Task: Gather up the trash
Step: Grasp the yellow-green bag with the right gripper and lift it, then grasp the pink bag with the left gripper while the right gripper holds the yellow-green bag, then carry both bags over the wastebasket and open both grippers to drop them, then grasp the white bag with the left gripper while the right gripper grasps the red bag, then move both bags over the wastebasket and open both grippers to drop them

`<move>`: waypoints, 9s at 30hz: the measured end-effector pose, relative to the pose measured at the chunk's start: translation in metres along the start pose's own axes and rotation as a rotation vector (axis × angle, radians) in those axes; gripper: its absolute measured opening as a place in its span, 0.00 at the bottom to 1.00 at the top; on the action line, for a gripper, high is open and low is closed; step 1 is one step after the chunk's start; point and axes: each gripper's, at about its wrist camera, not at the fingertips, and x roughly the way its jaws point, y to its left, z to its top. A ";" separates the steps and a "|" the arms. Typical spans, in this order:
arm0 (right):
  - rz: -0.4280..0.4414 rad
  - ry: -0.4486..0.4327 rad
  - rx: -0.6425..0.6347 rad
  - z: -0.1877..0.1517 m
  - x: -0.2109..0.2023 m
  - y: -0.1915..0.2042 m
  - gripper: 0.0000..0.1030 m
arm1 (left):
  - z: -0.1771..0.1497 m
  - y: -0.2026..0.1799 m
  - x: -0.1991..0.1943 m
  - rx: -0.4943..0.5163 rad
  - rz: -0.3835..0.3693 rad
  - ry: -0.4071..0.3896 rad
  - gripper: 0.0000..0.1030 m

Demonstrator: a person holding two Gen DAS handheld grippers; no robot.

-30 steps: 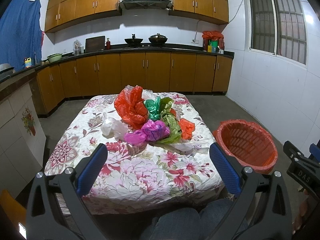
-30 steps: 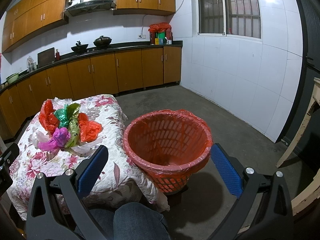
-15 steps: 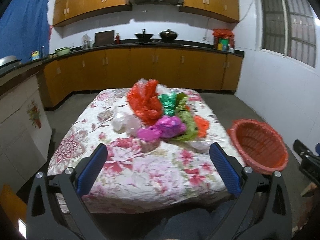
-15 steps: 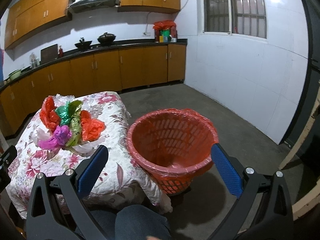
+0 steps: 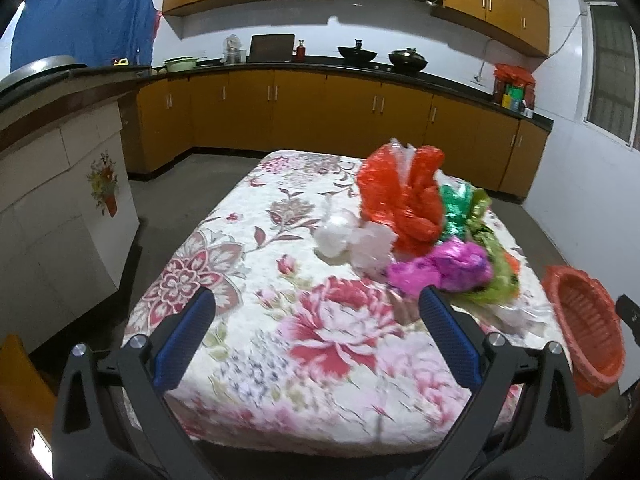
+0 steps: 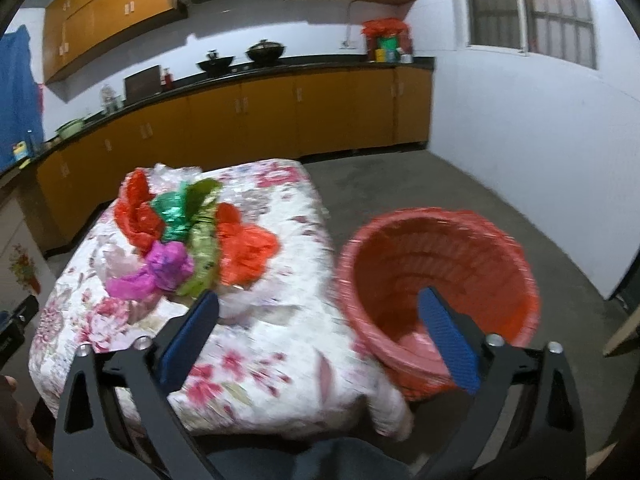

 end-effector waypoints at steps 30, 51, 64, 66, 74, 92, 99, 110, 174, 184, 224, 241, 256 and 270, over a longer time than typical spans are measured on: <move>0.237 0.145 -0.159 0.029 0.144 0.093 0.06 | 0.005 -0.004 0.062 -0.005 -0.046 0.054 0.94; 0.217 -0.016 -0.051 0.042 0.081 0.022 0.06 | 0.024 -0.105 0.094 0.119 -0.216 0.080 0.88; 0.139 0.022 -0.007 0.030 0.079 -0.018 0.06 | 0.010 -0.150 0.147 0.193 -0.214 0.229 0.67; 0.134 0.025 -0.002 0.028 0.079 -0.022 0.06 | 0.006 -0.152 0.149 0.201 -0.224 0.233 0.59; 0.131 0.014 0.017 0.027 0.070 -0.032 0.06 | 0.000 -0.152 0.135 0.233 -0.281 0.185 0.23; 0.123 -0.007 0.036 0.027 0.053 -0.044 0.06 | 0.006 -0.141 0.125 0.204 -0.294 0.183 0.56; 0.116 0.007 0.041 0.023 0.055 -0.048 0.06 | -0.009 -0.152 0.148 0.227 -0.255 0.257 0.64; 0.106 0.005 0.050 0.021 0.051 -0.052 0.06 | -0.007 -0.140 0.132 0.202 -0.296 0.212 0.39; -0.131 -0.077 0.270 0.010 0.007 -0.206 0.39 | -0.012 -0.310 0.058 0.444 -0.670 0.144 0.69; -0.073 -0.086 0.180 0.023 0.010 -0.162 0.43 | 0.000 -0.221 0.056 0.355 -0.426 0.032 0.77; 0.210 0.311 -0.085 0.017 0.201 0.066 0.45 | 0.043 -0.014 0.215 -0.002 -0.030 0.279 0.74; 0.247 0.230 -0.019 0.028 0.162 0.031 0.18 | 0.051 -0.010 0.198 -0.015 -0.094 0.238 0.37; 0.195 0.071 0.015 0.038 0.096 -0.011 0.18 | 0.064 -0.037 0.127 0.042 -0.196 0.111 0.37; 0.047 -0.060 0.081 0.037 0.035 -0.079 0.18 | 0.060 -0.132 0.064 0.196 -0.449 0.055 0.37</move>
